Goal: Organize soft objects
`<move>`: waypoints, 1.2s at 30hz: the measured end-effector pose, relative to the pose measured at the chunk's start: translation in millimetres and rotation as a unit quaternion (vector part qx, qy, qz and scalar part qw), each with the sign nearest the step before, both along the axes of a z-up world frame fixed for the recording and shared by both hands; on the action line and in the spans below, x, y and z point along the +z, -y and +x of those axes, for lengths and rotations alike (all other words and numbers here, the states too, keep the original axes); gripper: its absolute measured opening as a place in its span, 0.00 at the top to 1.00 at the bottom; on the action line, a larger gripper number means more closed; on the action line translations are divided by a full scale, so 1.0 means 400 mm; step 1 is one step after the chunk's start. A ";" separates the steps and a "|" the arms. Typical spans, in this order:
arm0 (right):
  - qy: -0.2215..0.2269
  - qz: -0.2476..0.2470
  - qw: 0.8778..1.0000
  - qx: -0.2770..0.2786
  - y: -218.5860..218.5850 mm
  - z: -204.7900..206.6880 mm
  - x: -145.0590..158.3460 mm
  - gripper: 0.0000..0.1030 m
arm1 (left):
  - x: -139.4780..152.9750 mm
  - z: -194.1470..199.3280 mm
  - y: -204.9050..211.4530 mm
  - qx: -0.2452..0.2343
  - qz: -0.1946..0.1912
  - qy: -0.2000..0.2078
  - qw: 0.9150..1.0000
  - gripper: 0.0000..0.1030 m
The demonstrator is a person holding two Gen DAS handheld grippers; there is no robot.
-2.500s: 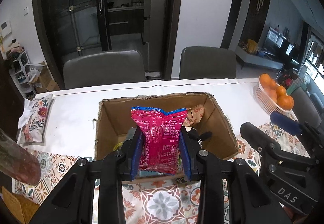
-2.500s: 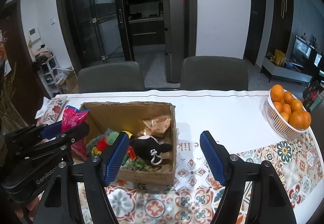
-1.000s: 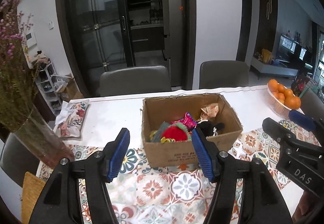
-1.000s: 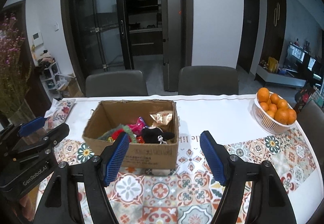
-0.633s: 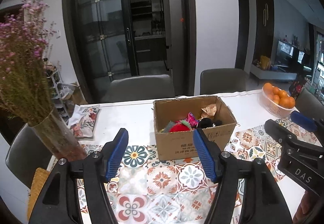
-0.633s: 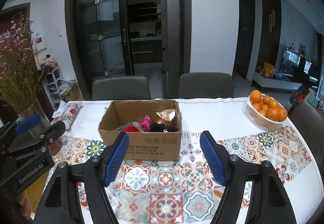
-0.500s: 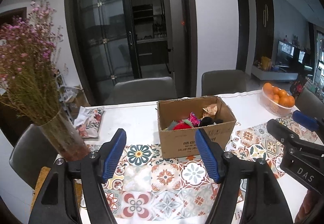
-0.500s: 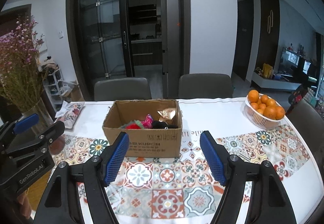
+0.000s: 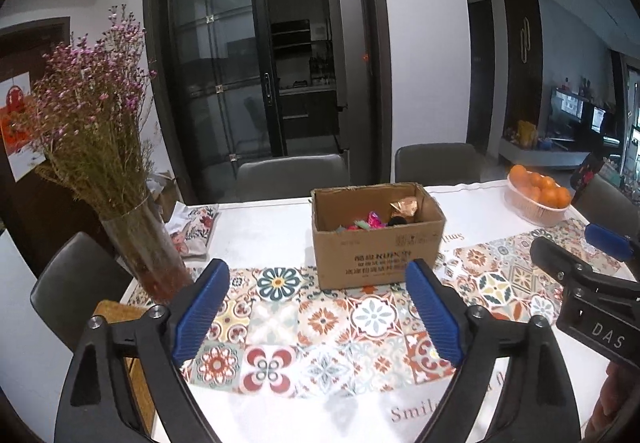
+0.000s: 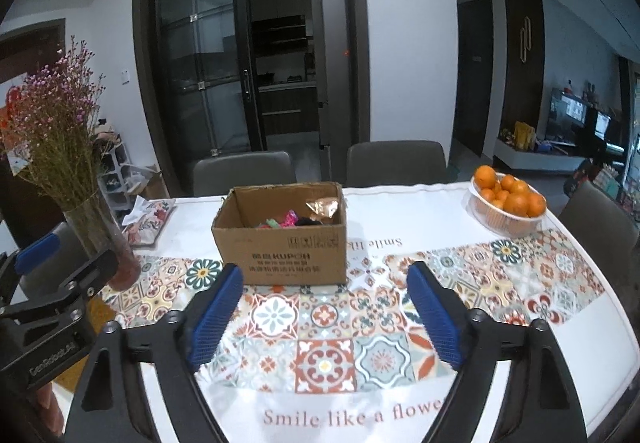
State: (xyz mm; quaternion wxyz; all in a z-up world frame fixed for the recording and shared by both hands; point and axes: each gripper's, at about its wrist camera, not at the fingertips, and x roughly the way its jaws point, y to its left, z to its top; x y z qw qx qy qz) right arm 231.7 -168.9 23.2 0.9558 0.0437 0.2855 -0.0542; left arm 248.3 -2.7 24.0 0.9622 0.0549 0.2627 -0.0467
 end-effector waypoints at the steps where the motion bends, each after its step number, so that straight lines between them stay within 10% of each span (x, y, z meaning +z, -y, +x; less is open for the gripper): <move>1: -0.001 0.002 1.000 -0.001 0.007 -0.018 -0.003 0.16 | -0.002 -0.018 0.003 0.000 -0.001 -0.001 1.000 0.08; 36: 0.021 -0.004 1.000 -0.002 0.011 -0.468 0.009 0.11 | 0.005 -0.478 0.003 0.007 -0.020 0.011 1.000 0.00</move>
